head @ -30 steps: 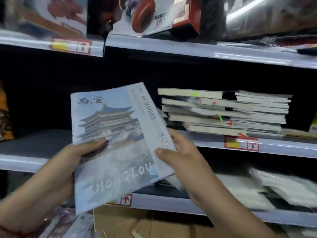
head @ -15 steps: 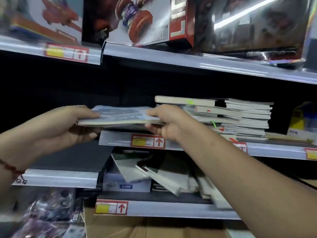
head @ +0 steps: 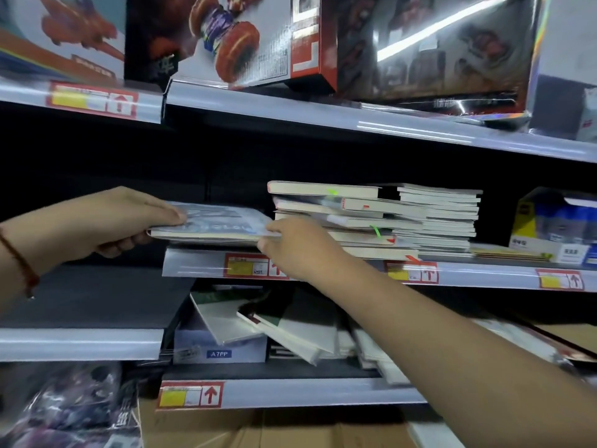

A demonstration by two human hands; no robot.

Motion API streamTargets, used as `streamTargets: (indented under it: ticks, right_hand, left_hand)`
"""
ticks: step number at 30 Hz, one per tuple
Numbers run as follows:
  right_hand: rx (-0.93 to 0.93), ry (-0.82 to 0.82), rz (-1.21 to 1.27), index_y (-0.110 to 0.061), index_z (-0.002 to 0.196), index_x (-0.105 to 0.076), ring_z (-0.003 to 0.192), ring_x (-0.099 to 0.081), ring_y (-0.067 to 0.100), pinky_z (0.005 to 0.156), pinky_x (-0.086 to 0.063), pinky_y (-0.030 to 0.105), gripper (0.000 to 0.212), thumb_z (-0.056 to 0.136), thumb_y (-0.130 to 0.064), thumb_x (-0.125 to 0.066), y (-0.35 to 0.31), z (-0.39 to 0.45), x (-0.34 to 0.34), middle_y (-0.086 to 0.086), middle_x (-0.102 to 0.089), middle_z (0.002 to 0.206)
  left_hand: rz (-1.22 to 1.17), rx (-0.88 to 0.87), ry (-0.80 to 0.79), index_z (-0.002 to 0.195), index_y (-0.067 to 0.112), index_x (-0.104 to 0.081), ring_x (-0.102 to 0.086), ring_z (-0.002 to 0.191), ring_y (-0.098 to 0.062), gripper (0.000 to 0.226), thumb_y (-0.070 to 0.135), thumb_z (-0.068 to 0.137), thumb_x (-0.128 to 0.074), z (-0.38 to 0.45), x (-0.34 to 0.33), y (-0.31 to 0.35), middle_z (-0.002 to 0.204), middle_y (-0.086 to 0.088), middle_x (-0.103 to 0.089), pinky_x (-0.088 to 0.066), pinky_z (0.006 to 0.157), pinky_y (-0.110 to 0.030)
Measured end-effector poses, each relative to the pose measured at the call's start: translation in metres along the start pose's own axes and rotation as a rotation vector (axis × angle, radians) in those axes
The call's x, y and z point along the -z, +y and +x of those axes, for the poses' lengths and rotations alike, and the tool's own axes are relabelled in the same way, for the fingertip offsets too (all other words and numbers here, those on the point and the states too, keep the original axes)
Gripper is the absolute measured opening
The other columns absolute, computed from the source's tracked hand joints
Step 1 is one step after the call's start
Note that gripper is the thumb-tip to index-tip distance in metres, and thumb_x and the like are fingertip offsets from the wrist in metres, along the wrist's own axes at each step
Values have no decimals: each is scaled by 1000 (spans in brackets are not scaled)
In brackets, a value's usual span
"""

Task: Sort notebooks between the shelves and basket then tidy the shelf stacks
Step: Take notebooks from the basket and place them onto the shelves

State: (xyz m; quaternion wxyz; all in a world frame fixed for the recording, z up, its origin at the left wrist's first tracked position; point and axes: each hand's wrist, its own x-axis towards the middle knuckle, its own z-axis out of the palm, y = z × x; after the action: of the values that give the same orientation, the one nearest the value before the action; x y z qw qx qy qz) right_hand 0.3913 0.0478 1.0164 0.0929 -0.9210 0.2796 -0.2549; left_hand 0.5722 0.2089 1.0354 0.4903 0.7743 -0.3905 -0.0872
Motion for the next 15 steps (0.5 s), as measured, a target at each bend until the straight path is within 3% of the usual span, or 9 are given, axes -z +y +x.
streamTargets:
  ticks: [6,9,13,15]
  right_hand:
    - [28,19,-111,-20,137,-52,113,-58,27,94,-49,40,41,103,-40,-43,3,6,-10,7,-62,128]
    - [53,28,-112,-22,140,-50,116,-56,28,94,-48,40,42,103,-39,-41,6,4,-11,8,-61,129]
    - [87,121,11,-22,135,-46,92,-63,23,79,-53,39,39,100,-40,-46,12,-11,-14,1,-67,99]
    - [108,186,92,-23,126,-46,76,-61,18,71,-53,40,32,99,-40,-49,18,-27,-18,-4,-63,79]
  left_hand:
    - [146,63,-89,102,22,-73,-30,39,-12,32,49,93,-61,3,3,12,49,0,-42,-22,42,-18]
    - [94,24,-14,96,22,-71,-34,42,-13,36,54,94,-56,2,0,1,53,-2,-46,-27,42,-19]
    - [-213,-50,280,87,18,-52,-39,42,-15,38,50,102,-41,-5,-10,-31,52,2,-46,-30,48,-22]
    - [-334,-22,332,90,15,-52,-37,39,-17,30,40,104,-42,-17,-21,-53,47,2,-42,-26,50,-23]
